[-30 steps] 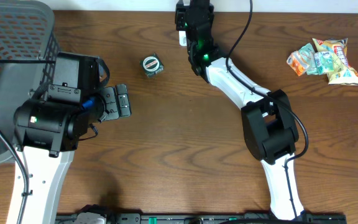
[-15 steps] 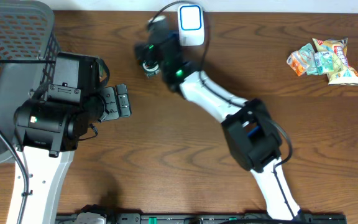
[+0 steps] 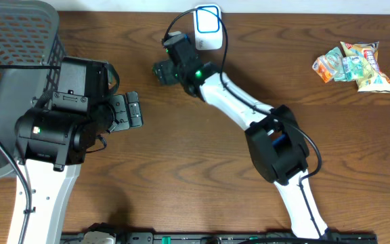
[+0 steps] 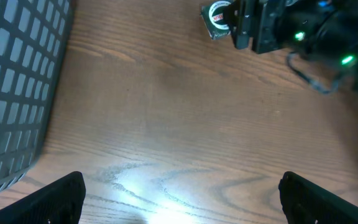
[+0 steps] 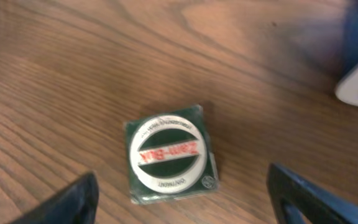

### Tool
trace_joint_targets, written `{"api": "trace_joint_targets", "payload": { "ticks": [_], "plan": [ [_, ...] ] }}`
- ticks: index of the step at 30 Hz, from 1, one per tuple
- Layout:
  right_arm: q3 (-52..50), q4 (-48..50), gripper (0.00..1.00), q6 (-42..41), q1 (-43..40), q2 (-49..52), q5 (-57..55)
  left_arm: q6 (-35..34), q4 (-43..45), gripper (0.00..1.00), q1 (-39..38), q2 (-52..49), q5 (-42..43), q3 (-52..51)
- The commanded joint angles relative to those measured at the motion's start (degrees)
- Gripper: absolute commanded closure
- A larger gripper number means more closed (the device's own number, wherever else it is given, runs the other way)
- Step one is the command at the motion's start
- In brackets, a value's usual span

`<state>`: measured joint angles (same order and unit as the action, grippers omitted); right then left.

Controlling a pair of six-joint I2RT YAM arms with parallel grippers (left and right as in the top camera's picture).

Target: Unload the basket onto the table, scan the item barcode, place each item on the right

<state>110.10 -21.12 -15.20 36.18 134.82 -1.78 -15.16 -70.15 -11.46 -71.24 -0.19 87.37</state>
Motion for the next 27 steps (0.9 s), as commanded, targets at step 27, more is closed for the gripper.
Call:
{"api": "trace_joint_targets", "payload": {
  "ticks": [27],
  "plan": [
    [3.7,12.5,0.01,17.0,0.3,10.3,4.1,0.1,-0.1,0.02,-0.1,0.1,-0.5,0.6]
  ]
}}
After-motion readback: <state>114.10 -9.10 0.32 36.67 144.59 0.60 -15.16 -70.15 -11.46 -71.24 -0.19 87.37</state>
